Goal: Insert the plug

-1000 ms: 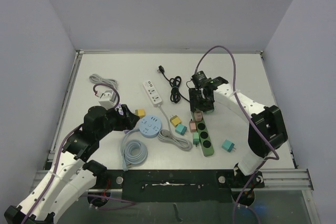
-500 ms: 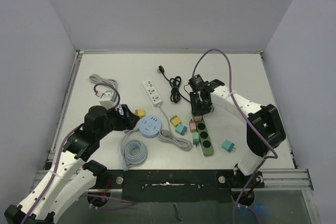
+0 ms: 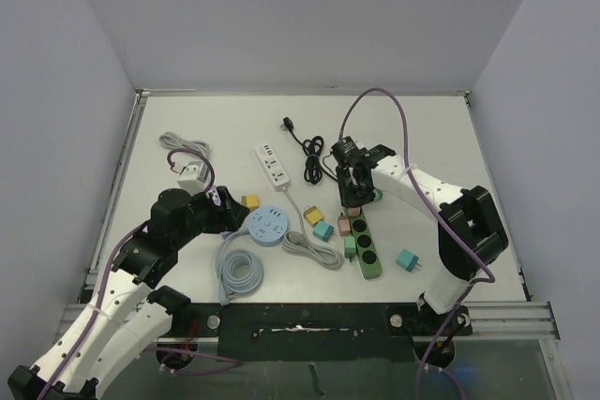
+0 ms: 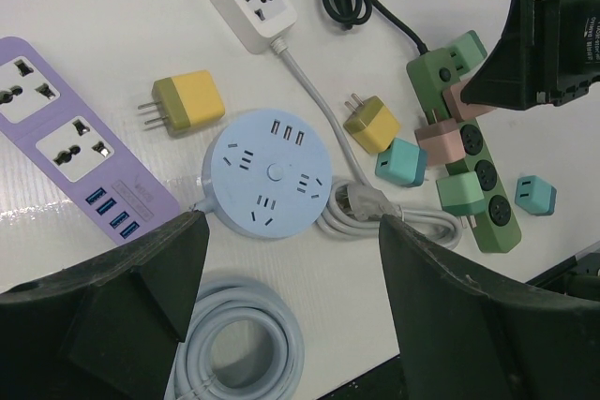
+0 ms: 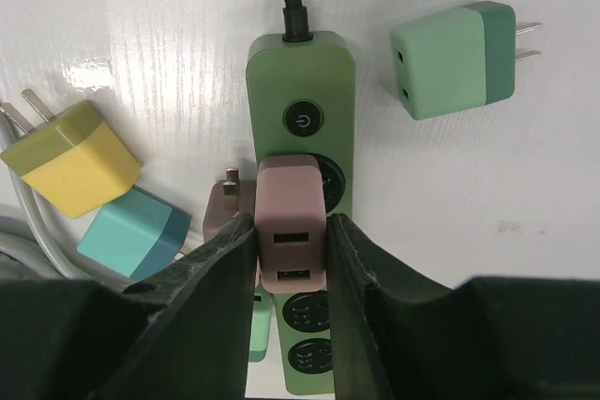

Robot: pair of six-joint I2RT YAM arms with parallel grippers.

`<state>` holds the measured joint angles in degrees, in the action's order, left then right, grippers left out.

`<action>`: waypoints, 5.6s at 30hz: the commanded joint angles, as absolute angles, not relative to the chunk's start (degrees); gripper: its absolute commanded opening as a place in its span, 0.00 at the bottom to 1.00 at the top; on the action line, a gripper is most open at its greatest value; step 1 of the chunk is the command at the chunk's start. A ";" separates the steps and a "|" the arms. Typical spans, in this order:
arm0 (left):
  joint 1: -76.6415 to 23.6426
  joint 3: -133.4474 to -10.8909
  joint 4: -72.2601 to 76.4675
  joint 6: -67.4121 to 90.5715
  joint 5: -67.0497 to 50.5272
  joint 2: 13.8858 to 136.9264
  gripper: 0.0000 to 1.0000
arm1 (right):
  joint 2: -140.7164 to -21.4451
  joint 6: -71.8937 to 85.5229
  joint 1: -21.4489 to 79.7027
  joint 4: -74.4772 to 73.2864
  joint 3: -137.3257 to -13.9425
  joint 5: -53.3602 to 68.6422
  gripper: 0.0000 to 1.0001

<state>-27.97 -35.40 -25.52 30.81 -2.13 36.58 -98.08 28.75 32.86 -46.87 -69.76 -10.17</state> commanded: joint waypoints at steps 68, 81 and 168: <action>-27.77 -32.33 -12.68 38.74 -11.32 41.37 0.72 | -90.55 51.24 50.10 -44.21 -55.70 -18.33 0.35; -27.95 -31.05 -8.66 40.78 -14.21 42.63 0.72 | -81.35 49.17 49.25 -34.32 -54.62 -23.07 0.16; -27.33 -39.78 9.38 39.90 -56.78 49.18 0.12 | -72.19 30.51 42.88 -7.11 -63.54 50.79 0.29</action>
<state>-26.96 -36.82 8.62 41.32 -54.48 48.77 -71.66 29.50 42.35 -12.91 -62.59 48.69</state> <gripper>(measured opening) 0.281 0.337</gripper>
